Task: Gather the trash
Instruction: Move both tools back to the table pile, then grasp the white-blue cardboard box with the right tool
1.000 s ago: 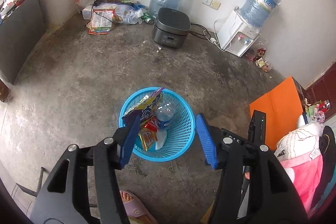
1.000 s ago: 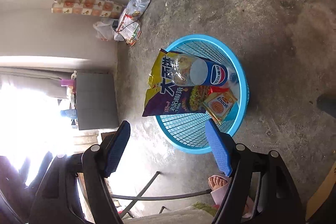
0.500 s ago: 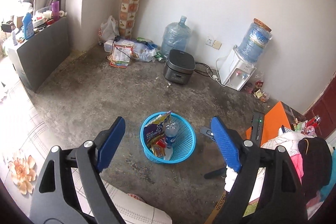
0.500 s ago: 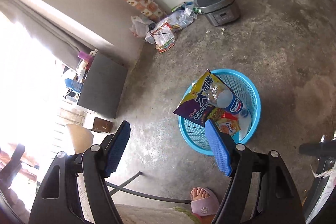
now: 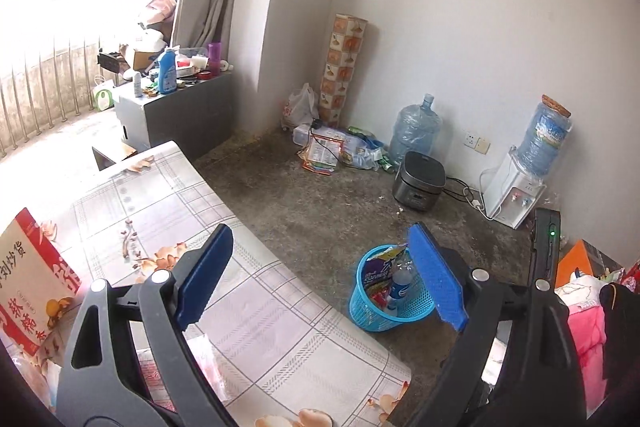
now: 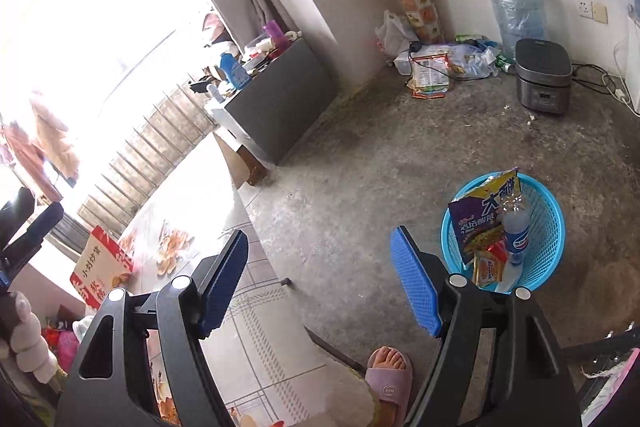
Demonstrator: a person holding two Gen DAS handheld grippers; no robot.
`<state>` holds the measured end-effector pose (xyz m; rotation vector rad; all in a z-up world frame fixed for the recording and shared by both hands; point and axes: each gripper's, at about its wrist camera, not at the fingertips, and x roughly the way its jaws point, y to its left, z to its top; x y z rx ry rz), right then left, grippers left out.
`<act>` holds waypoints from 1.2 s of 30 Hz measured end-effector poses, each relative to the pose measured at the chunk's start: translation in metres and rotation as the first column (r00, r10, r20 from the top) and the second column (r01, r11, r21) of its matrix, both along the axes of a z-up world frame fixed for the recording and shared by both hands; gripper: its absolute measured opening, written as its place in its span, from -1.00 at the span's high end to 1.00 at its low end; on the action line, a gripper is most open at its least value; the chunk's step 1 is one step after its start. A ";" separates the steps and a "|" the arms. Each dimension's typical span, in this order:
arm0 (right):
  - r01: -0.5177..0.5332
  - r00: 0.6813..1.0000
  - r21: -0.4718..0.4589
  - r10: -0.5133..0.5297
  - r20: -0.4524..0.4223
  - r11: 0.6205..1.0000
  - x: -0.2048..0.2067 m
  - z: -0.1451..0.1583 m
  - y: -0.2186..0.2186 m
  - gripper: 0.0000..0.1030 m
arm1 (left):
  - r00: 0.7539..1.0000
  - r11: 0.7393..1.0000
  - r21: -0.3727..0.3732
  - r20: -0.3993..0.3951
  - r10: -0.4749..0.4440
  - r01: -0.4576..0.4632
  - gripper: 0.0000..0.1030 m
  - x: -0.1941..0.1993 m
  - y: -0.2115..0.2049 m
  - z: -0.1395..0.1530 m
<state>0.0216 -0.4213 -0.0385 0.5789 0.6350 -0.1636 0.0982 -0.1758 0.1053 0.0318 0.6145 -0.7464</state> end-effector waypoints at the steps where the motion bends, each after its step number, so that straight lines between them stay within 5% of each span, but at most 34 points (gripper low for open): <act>1: -0.022 1.000 -0.009 0.022 0.000 1.000 0.002 0.004 0.010 -0.40 | 1.000 1.000 -0.002 -0.001 0.019 -0.019 -0.65 -0.001 0.010 0.000; 11: -0.185 0.983 -0.075 0.185 -0.010 0.980 0.006 0.026 0.080 -0.41 | 0.972 0.973 -0.020 0.030 0.232 -0.232 -0.67 -0.015 0.121 0.005; 22: -0.357 0.934 -0.088 0.355 -0.036 0.930 0.031 0.030 0.142 -0.41 | 0.864 0.863 -0.033 -0.004 0.504 -0.503 -0.67 -0.033 0.247 -0.016; 28: -0.457 0.889 -0.097 0.452 -0.066 0.884 0.041 0.030 0.184 -0.41 | 0.833 0.833 -0.028 -0.057 0.551 -0.553 -0.67 -0.043 0.280 -0.042; 36: -0.536 0.843 -0.089 0.526 -0.111 0.840 0.058 0.023 0.223 -0.41 | 0.837 0.842 -0.027 -0.126 0.532 -0.539 -0.67 -0.055 0.299 -0.075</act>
